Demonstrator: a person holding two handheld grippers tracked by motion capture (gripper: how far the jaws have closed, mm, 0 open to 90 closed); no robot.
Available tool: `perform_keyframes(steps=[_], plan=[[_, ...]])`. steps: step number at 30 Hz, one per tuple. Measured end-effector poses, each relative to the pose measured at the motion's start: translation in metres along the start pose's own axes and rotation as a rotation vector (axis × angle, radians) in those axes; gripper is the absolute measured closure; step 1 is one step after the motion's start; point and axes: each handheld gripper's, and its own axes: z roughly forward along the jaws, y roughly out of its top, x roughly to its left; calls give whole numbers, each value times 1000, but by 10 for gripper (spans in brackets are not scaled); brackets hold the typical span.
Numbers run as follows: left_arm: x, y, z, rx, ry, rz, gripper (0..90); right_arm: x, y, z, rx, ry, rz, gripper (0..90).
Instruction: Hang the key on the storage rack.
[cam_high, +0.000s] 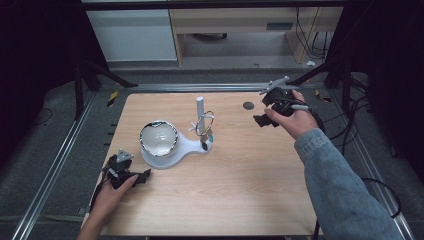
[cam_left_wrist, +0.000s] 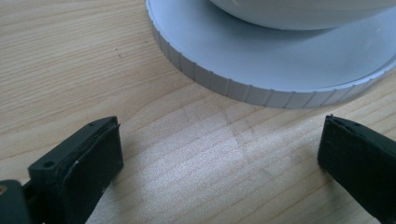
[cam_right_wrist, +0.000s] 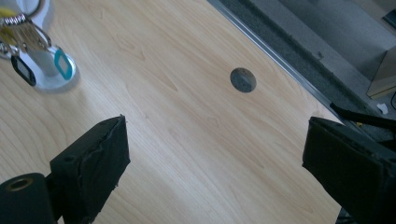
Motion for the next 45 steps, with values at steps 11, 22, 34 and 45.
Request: perform_keyframes(steps=[11,22,34,45], plan=[[0,0,0,0,1,1,0,3,-38,9,22,-17,20,77],[0,0,0,0,0,0,0,6,-74,18,32,-35,51,99],[0,0,-1,2,0,2,0,16,-117,42,84,-20,79,118],[0,0,-1,2,1,2,0,28,-146,65,106,47,149,121]])
